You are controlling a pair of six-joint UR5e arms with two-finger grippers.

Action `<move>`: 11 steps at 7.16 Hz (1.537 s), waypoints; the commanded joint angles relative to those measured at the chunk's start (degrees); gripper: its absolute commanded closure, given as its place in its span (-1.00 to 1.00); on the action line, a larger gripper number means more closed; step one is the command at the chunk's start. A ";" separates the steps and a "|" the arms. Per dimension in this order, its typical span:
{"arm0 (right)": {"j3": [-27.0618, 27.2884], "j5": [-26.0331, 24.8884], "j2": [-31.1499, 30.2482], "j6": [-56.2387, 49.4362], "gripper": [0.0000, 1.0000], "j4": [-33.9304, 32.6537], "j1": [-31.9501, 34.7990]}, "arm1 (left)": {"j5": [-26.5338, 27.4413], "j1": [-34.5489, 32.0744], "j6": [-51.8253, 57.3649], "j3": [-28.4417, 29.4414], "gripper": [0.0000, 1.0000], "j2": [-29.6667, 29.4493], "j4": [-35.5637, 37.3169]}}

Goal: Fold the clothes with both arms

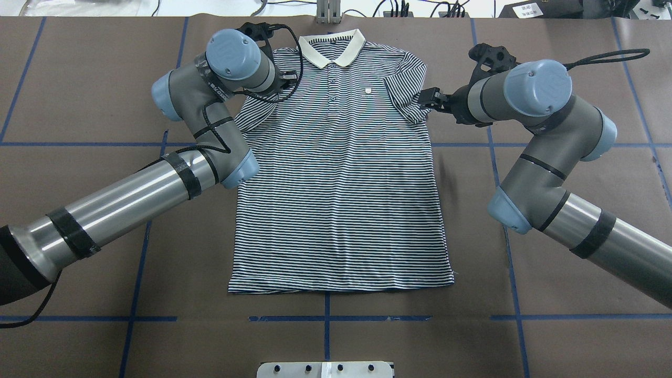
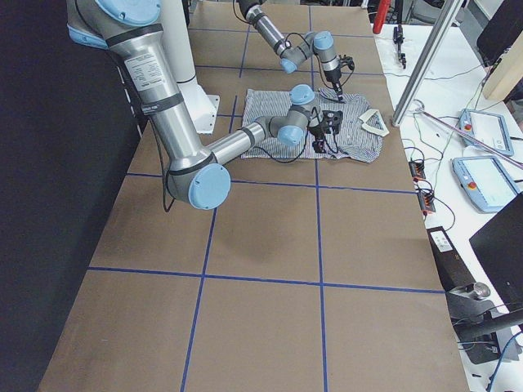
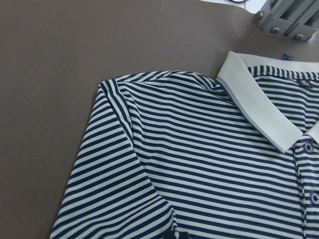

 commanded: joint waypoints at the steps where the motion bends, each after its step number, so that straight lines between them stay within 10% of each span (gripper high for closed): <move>1: -0.98 -0.24 0.19 -0.28 -1.00 -0.06 -0.06 | 1.00 0.00 -0.43 2.18 1.00 -1.85 -2.24; 2: -0.99 -0.68 0.45 -0.28 -1.00 -0.06 -0.06 | 1.09 0.08 -0.44 3.32 1.00 -1.95 -3.02; 4: -0.81 -0.68 0.45 0.07 -1.00 0.11 -1.11 | 1.01 0.78 -1.83 2.99 -0.48 -1.34 -4.00; 7: 5.56 -1.13 -2.69 8.29 -1.00 -2.41 -3.48 | -0.05 4.03 -5.36 -16.04 -0.50 7.61 -2.86; 11: 27.80 -16.80 -16.91 28.35 -0.86 -14.20 -26.19 | -8.64 6.48 -5.71 -41.07 -0.50 24.44 -0.49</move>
